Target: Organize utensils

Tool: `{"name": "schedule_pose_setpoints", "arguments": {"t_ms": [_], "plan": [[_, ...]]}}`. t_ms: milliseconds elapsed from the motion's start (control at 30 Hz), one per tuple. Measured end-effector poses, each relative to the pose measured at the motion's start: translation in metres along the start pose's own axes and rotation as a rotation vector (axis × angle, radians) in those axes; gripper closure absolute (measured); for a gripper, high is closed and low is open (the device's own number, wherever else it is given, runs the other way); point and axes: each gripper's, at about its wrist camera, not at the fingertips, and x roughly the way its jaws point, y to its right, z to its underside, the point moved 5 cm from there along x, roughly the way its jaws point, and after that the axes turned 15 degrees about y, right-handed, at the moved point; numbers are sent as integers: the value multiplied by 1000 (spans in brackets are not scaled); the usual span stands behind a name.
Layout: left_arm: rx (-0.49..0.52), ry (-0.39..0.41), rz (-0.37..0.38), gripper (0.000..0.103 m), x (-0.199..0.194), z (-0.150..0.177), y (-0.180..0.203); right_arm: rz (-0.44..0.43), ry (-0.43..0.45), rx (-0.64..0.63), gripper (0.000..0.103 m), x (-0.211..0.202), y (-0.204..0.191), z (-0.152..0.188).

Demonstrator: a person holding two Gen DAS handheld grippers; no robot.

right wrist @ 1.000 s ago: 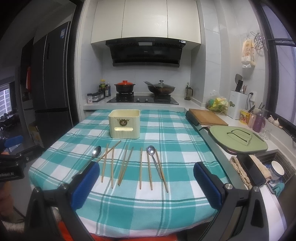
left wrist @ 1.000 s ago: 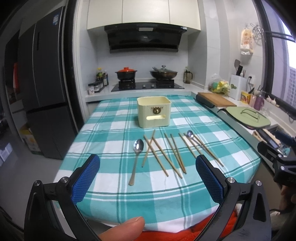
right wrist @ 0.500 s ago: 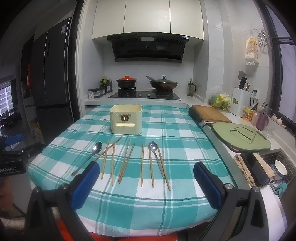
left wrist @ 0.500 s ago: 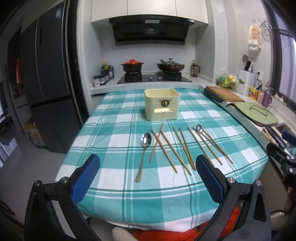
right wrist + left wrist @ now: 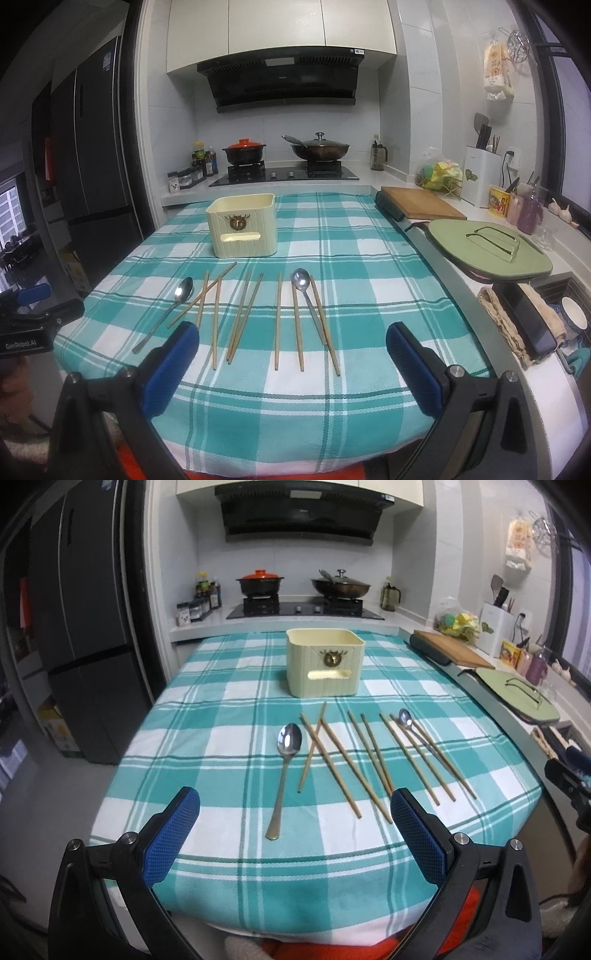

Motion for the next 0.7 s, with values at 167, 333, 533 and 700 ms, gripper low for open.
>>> {"name": "schedule_pose_setpoints", "arguments": {"t_ms": [167,333,533,700], "plan": [[-26,-51,4,0,32,-5,-18,16,-64,-15,0,23,13,9],[16,-125,39,0,75,-11,-27,-5,-183,-55,0,56,30,25],[106,-202,52,0,141,4,-20,25,-254,-122,0,95,53,42],[99,-277,44,0,198,27,-21,21,-278,-69,0,112,60,43]]}}
